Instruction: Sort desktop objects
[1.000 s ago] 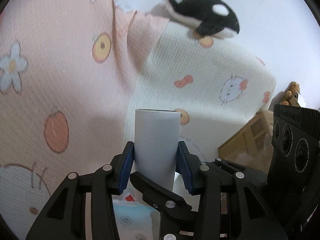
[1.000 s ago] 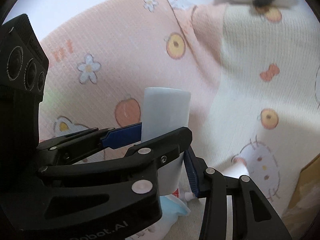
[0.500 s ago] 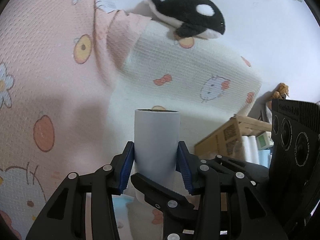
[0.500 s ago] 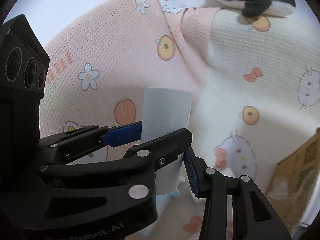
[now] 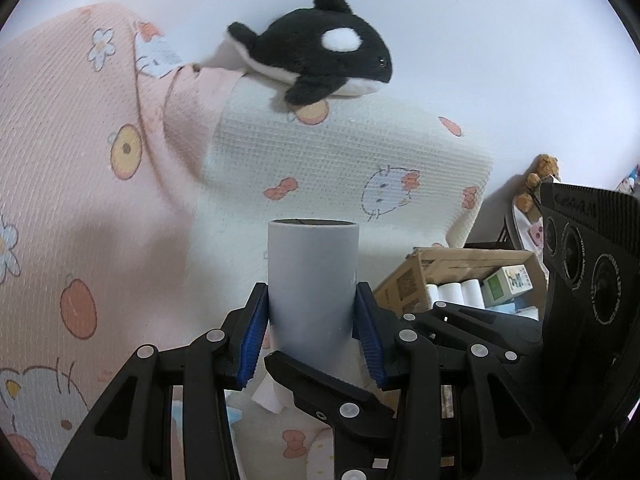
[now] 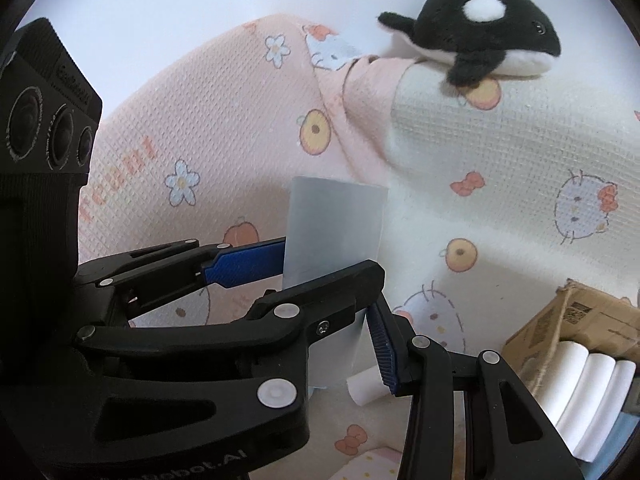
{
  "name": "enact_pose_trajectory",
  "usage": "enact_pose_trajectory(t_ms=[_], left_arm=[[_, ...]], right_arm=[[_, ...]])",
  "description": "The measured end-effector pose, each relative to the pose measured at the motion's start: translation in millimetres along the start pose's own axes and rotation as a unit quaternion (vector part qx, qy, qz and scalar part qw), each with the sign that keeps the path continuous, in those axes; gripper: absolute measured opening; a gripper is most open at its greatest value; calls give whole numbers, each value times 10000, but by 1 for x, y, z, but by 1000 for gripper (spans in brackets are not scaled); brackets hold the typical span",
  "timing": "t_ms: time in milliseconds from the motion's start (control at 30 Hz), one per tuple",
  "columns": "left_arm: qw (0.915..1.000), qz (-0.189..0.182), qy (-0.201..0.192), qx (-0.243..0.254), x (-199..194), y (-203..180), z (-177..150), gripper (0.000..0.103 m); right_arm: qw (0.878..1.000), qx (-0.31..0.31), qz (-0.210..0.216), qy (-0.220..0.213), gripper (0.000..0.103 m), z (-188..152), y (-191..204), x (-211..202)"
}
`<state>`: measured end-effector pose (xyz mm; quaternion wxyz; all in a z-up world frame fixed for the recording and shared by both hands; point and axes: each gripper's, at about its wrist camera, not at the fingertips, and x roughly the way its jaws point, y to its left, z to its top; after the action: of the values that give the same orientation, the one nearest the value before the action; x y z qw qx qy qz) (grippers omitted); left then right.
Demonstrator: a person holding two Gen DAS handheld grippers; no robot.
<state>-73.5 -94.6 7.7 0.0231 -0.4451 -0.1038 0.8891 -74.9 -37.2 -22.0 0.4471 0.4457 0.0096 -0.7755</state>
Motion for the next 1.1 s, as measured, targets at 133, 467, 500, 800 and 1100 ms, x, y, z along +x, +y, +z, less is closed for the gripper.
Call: enact_pose_trajectory(t_ms=[133,467,500,800,1100], left_arm=[[9999,68,55,-52,6,-9,-4,47],[9994,77,332,57,26,-40,-7,47],[9994,79,326,109,26,-46,-7,47],[9975,-103,413,561,34,-98,7,47],[9933,-298,546,970,51,-152,20,47]], right_arm=[[10000,-34,-18,-63,41,-5,-7,-10],[9996,215,156,-32,41,-20,-42,-23],[9996,223,156,-52,41,-21,-45,-26],[9991,352,-109,-225,41,-28,-75,-64],[9958,751,-270,-454,41,-32,-119,-103]])
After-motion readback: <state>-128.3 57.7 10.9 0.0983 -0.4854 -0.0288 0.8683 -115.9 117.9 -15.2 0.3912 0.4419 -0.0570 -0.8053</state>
